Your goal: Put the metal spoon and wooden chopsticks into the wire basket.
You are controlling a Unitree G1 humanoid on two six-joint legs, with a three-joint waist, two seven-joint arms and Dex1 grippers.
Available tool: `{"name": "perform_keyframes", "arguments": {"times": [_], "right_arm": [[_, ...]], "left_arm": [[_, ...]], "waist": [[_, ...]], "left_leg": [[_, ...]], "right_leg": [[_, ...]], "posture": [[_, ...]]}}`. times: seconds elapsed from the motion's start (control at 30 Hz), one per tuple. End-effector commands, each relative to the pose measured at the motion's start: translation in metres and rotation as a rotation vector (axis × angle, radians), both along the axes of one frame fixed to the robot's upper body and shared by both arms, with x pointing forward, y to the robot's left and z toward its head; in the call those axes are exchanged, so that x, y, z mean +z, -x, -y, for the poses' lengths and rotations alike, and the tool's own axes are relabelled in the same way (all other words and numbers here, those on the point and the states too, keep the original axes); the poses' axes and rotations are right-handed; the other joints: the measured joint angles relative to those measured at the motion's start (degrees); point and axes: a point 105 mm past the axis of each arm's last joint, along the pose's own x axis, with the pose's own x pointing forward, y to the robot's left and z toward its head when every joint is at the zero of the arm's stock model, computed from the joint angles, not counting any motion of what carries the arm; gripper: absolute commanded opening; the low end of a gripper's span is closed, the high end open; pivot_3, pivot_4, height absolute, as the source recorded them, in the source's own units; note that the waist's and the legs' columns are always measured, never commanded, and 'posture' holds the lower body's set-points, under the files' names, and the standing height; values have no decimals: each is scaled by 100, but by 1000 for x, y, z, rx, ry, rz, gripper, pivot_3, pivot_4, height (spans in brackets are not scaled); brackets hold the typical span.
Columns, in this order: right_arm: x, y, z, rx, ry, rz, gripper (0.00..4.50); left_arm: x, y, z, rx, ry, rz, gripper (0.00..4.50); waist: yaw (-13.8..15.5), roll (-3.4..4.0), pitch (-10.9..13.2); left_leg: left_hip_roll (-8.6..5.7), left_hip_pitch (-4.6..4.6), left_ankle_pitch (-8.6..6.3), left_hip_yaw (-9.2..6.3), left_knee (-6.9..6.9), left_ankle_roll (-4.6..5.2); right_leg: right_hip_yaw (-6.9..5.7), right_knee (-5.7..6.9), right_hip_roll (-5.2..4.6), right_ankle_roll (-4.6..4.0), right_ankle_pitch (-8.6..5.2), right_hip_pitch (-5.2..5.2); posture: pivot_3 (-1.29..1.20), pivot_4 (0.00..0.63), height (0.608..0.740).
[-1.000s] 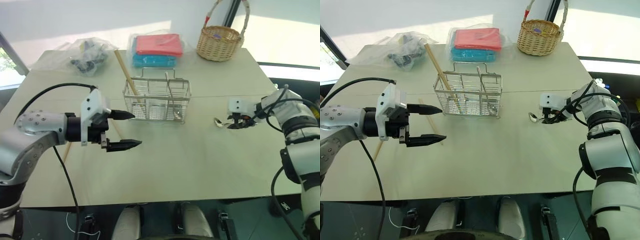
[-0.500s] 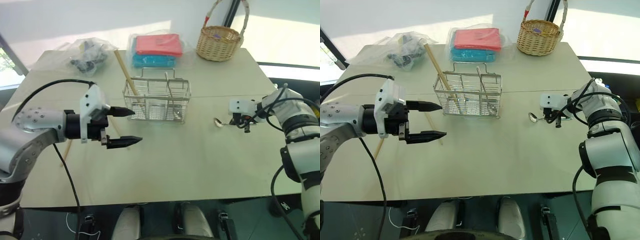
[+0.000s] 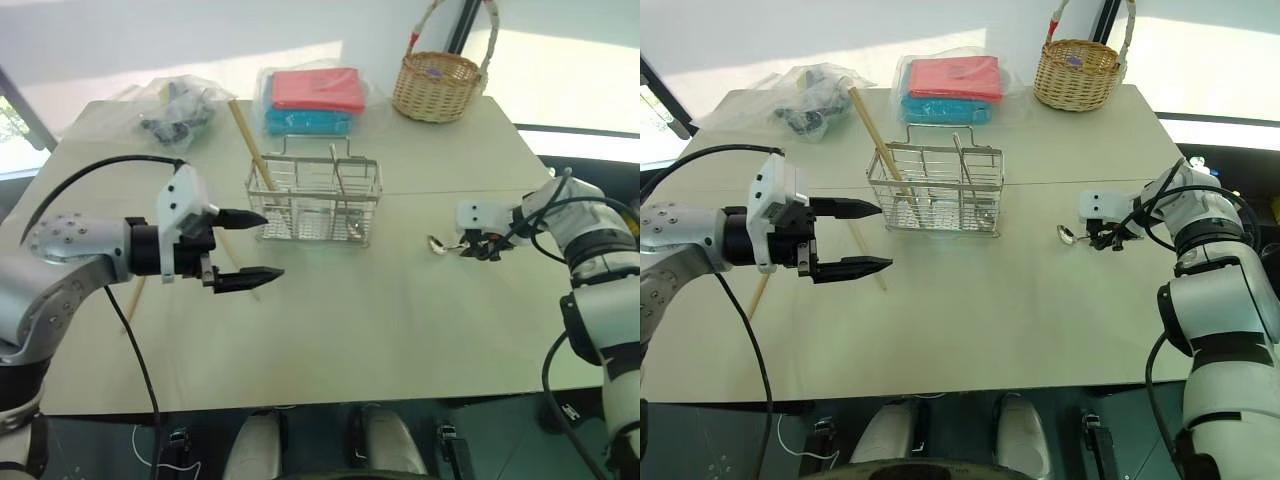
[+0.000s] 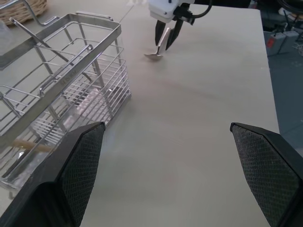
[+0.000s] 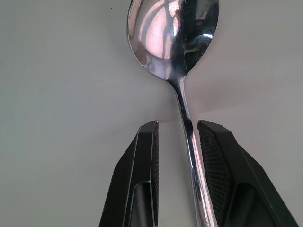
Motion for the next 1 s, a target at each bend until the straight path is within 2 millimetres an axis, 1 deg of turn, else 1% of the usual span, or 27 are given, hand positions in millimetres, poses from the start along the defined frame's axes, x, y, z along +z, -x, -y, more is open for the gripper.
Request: {"name": "perform_keyframes", "arguments": {"times": [0.03,0.07,0.17,0.4,0.5,0.67,0.83,0.93,1.0], "right_arm": [[5,-1,-1,-6,-11,2,1319],[5,-2,-3,-4,-9,3,797],[5,-6,-6,-5,0,20,797],[1,-6,-11,5,3,2,797],[1,-6,-12,11,3,2,25],[2,-6,-13,24,3,3,25],[5,-9,-12,24,7,40,25],[15,-13,-14,29,-14,88,25],[32,-19,-20,24,-95,142,25]], "left_arm": [[14,2,-1,-1,13,60,4500],[15,2,-1,0,12,61,4500],[17,2,0,6,17,66,4500],[21,0,-1,16,24,73,4500],[22,-1,-2,23,27,78,4500],[24,-4,-3,32,33,88,4500],[25,-6,-3,33,41,92,4500],[25,-8,-3,41,50,98,4500],[27,-12,-6,67,67,104,4500]], "waist": [[-1,0,0],[-1,0,0],[-5,0,0],[-10,-3,-1],[-11,-3,-1],[-12,-3,0],[-13,-3,0],[-13,-3,1],[-12,0,2]], "left_leg": [[0,0,0,0,0,0],[0,0,0,0,0,0],[0,2,0,0,-1,0],[0,27,0,0,-3,0],[0,35,0,2,-6,0],[0,40,0,5,-7,0],[0,40,0,6,-7,0],[0,40,0,7,-8,0],[0,40,0,7,-8,0]], "right_leg": [[0,0,0,0,0,0],[0,0,0,0,0,0],[0,0,0,0,0,1],[1,0,0,0,0,23],[3,1,1,0,0,28],[8,2,2,0,0,30],[9,3,2,0,0,29],[10,3,2,0,0,29],[10,3,2,0,0,28]], "posture": [[0,150,706],[0,150,706],[0,150,706],[0,150,706],[0,150,706],[0,150,706],[0,150,706],[0,150,706],[0,150,706]]}}
